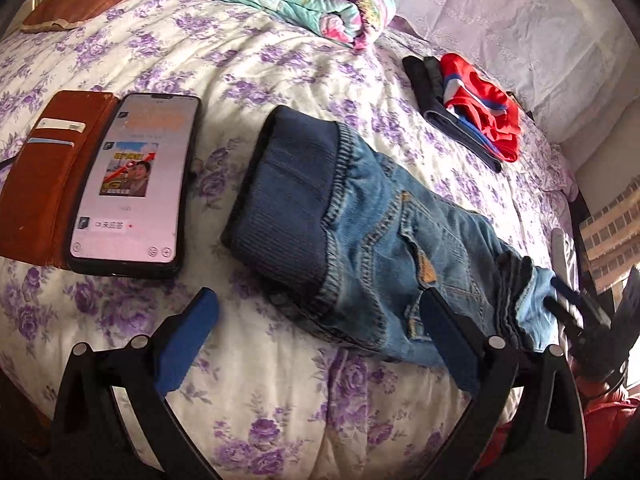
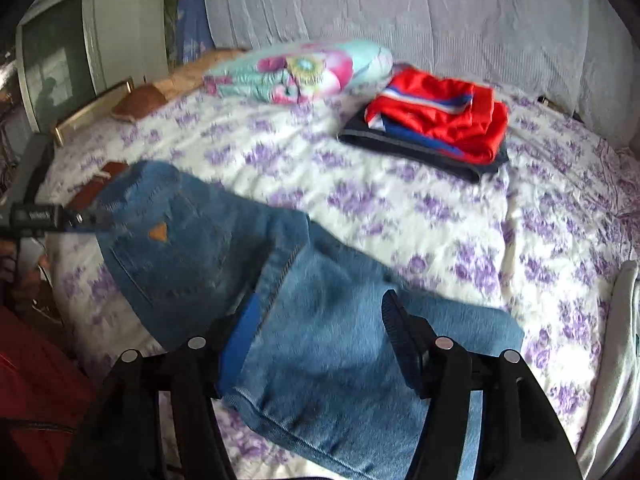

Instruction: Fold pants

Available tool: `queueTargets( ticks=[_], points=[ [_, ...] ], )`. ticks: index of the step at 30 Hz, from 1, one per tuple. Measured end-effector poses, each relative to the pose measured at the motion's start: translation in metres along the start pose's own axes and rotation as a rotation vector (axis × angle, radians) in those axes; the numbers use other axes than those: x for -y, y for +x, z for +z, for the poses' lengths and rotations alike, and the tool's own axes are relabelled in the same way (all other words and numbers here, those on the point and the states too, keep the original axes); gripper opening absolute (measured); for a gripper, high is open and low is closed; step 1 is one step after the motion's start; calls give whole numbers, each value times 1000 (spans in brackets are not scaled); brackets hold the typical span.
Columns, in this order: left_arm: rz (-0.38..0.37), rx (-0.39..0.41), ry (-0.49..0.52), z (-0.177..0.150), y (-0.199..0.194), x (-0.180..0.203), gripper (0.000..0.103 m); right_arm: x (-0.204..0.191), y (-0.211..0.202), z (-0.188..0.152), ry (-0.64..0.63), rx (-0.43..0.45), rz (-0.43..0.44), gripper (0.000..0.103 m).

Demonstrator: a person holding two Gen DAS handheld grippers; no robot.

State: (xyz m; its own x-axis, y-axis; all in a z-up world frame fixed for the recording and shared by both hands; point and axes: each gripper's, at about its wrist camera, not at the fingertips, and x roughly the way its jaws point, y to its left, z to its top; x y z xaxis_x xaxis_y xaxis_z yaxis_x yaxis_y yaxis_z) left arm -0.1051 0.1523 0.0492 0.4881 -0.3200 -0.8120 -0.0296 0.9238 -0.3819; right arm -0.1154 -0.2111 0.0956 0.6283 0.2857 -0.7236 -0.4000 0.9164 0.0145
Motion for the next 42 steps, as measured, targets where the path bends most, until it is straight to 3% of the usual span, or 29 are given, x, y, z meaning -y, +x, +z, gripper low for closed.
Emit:
queueTargets(
  ticks=[1, 3, 4, 8, 11, 13, 15, 17, 18, 19, 20, 23, 27, 28, 33, 36, 38, 42],
  points=[
    [-12, -6, -2, 0, 1, 1, 98, -2, 7, 3, -5, -14, 4, 67],
    [-31, -17, -10, -1, 4, 2, 98, -5, 44, 8, -16, -139, -15, 69],
    [-41, -22, -16, -1, 6, 3, 98, -6, 65, 5, -7, -199, -11, 79],
    [-51, -36, -24, 1, 12, 7, 98, -9, 79, 13, 13, -176, -22, 82],
    [-48, -36, -26, 2, 14, 9, 98, -3, 41, 19, 37, -66, 20, 82],
    [-53, -36, -36, 2, 14, 7, 98, 4, 10, 10, 41, 10, -3, 82],
    [-63, -35, -51, 3, 16, 4, 98, 11, -7, -7, 32, 30, -48, 83],
    [-79, -24, -75, 5, 18, 0, 98, 20, 4, -30, 45, -71, -71, 89],
    [-85, -15, -85, 5, 19, -1, 98, 23, 26, -48, 58, -200, -75, 91],
    [-94, 3, -99, 7, 21, -3, 98, 22, 32, -60, 55, -198, -78, 92],
    [-100, 19, -111, 8, 22, -4, 98, 20, 26, -63, 53, -133, -89, 92],
    [-109, 44, -140, 13, 25, -5, 98, 20, 27, -43, 81, -175, -103, 93],
    [-142, 49, -167, 13, 23, -9, 98, 37, -19, -35, 137, 56, -143, 95],
    [-161, 44, -183, 12, 21, -12, 98, 44, -23, -35, 158, 72, -164, 97],
    [-250, 20, -257, 3, 17, -16, 98, 73, -13, -52, 274, -11, -210, 97],
    [-253, 20, -284, 4, 20, -14, 98, 72, 20, -77, 297, -179, -218, 100],
    [-260, 31, -306, 5, 24, -15, 98, 66, 17, -84, 324, -127, -230, 100],
    [-255, 72, -296, 12, 29, -13, 98, 72, 15, -85, 324, -156, -184, 100]
  ],
)
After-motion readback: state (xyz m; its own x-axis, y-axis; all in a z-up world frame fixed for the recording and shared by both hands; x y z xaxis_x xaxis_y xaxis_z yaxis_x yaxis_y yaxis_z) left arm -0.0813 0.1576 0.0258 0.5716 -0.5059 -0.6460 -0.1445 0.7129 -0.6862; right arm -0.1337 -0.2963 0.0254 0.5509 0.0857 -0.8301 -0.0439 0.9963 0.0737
